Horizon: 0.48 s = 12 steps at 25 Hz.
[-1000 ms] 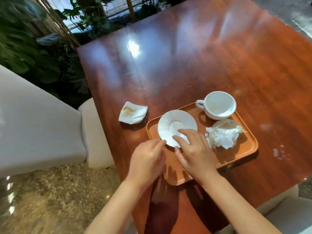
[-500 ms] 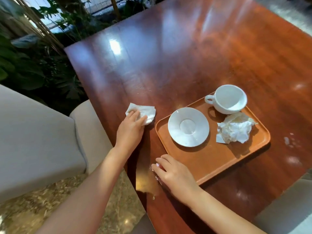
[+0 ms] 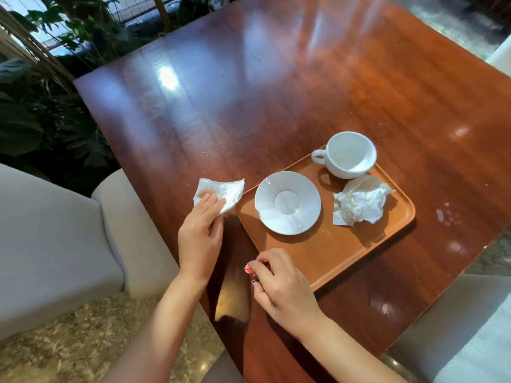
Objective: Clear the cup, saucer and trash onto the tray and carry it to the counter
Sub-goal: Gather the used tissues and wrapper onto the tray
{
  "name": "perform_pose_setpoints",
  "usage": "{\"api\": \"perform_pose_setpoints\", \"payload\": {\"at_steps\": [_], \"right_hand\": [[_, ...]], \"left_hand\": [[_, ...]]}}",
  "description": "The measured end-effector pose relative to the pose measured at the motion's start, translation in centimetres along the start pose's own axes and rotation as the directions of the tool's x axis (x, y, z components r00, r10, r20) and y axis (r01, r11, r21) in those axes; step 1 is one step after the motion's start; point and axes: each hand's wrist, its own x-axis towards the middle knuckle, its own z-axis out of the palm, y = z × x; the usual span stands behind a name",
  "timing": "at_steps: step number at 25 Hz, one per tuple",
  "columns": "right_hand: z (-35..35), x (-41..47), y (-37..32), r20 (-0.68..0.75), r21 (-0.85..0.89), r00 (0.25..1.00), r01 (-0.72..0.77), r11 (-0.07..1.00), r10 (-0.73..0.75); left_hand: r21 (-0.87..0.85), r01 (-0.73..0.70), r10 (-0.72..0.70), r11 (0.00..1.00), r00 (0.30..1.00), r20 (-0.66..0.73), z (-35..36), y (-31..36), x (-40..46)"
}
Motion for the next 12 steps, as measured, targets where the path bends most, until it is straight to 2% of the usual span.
{"api": "perform_pose_setpoints", "payload": {"at_steps": [2,4,6,7,9,10,12], "right_hand": [[-0.5,0.0,0.2,-0.081,0.07,0.991,-0.098,0.993,0.103],[-1.5,-0.4,1.4,-0.183,0.141,0.949,-0.234,0.962,0.258],[-2.7,-0.9,3.3,-0.183,0.066,0.919,-0.343,0.937,0.349],[-3.1,-1.2,4.0,-0.14,-0.036,0.928,-0.353,0.935,0.345],[-3.6,-1.9,5.3,-0.046,-0.203,0.963,-0.269,0.942,0.265],[-3.7,-2.3,5.8,-0.026,-0.224,0.976,-0.218,0.95,0.218],[-4.2,-3.3,6.8,-0.096,-0.162,0.975,-0.214,0.963,0.2]], "left_hand": [[-0.046,-0.067,0.068,0.997,0.998,0.006,-0.1,2.0,-0.8],[-0.071,-0.146,0.149,0.987,0.988,0.04,0.3,4.2,-1.6],[-0.073,-0.216,0.221,0.974,0.973,0.064,1.0,6.1,-2.4],[-0.071,-0.243,0.248,0.968,0.965,0.085,1.5,6.9,-2.8],[-0.081,-0.288,0.296,0.954,0.946,0.133,2.6,8.0,-3.7],[-0.091,-0.305,0.317,0.948,0.936,0.155,3.3,8.3,-4.1],[-0.139,-0.348,0.37,0.927,0.909,0.19,4.8,9.2,-4.6]]}}
